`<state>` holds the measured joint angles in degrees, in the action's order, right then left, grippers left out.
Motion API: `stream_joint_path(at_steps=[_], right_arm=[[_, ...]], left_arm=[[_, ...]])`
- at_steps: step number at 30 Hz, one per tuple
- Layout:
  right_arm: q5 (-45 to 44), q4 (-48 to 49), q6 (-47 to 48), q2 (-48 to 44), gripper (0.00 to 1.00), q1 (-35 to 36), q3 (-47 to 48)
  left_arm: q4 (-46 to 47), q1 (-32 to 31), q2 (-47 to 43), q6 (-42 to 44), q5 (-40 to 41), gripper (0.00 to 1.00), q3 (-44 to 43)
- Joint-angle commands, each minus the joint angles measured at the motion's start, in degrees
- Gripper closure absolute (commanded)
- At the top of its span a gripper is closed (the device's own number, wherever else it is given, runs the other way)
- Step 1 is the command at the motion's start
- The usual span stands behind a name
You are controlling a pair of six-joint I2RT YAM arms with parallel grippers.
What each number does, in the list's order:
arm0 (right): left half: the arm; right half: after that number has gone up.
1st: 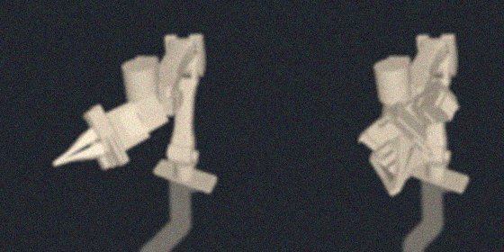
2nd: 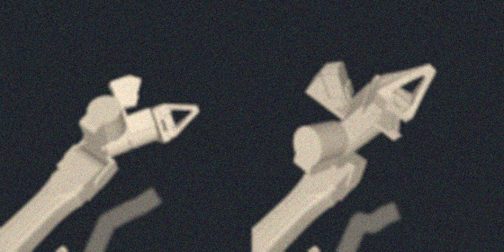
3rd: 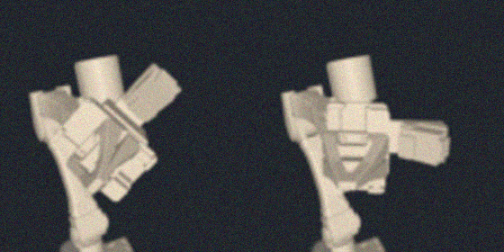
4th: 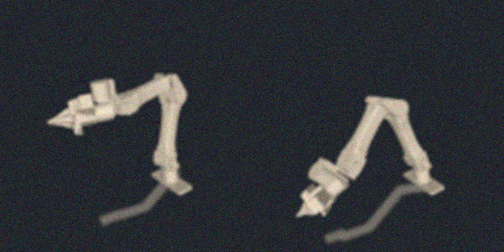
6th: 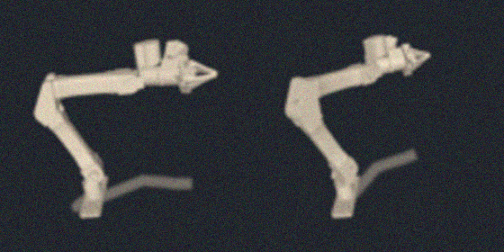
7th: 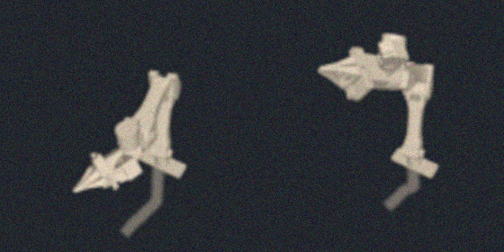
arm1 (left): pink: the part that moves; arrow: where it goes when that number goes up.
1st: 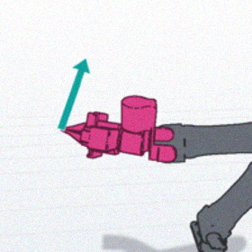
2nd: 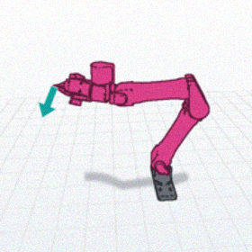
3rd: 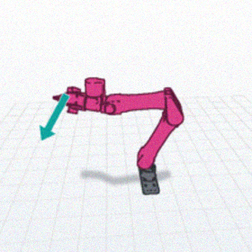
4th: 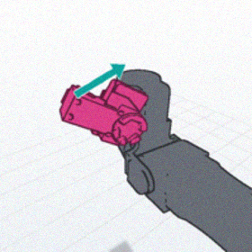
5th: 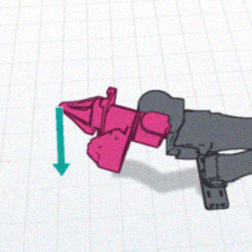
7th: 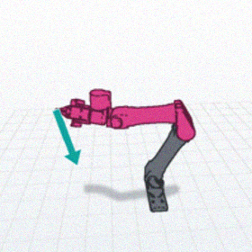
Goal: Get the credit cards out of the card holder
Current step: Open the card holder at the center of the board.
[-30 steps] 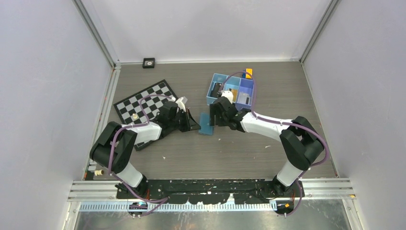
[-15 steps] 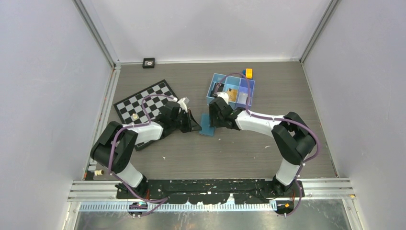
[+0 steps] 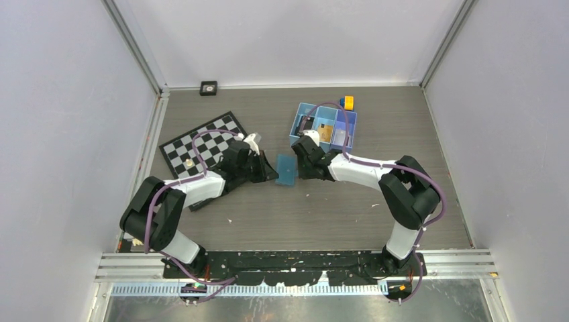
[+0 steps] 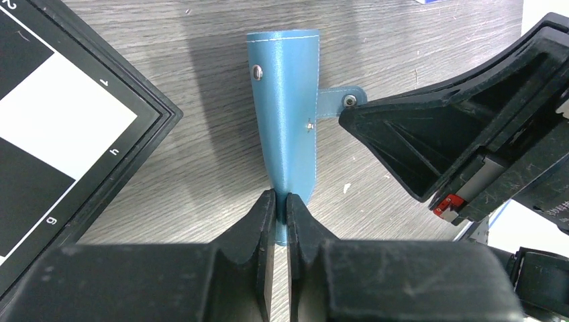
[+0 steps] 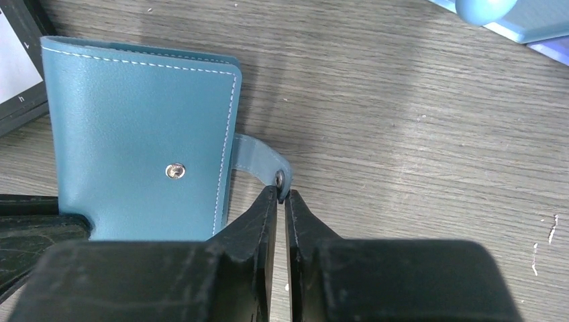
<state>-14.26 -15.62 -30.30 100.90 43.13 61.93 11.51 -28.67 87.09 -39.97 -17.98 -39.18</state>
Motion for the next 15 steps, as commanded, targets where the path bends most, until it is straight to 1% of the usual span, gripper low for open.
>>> stream_joint_path(at_steps=[1, 3, 4, 8, 9, 13, 15], right_arm=[[-1.47, 0.89, 0.0, -1.58, 0.89, 0.24, 1.18], [-1.56, 1.38, 0.05, -1.99, 0.9, 0.22, 0.84], [-1.53, 1.43, 0.21, -1.96, 0.87, 0.22, 0.87], [-2.13, 1.28, 0.88, -0.85, 0.68, 0.23, 1.47], [-2.67, 1.3, 1.19, -0.13, 0.65, 0.28, 1.71], [-4.29, -0.45, 2.09, 2.86, 0.57, 0.23, 4.01], [-4.72, -0.55, 2.38, 3.52, 0.56, 0.24, 4.35]], left_arm=[[-0.26, -0.16, -0.92, 1.25, 0.74, 0.88, -0.77], [-0.55, -0.16, -0.83, 1.29, 0.92, 0.86, -0.81], [-0.68, -0.16, -0.84, 1.41, 0.93, 0.86, -0.93], [-1.61, -0.16, 0.35, 1.73, 0.13, 0.85, -1.8], [-1.66, -0.16, 0.7, 1.73, -0.19, 0.85, -1.98], [-1.75, -0.16, 2.11, 1.6, -1.22, 0.85, -2.47], [-1.82, -0.16, 2.35, 1.52, -1.64, 0.85, -2.61]])
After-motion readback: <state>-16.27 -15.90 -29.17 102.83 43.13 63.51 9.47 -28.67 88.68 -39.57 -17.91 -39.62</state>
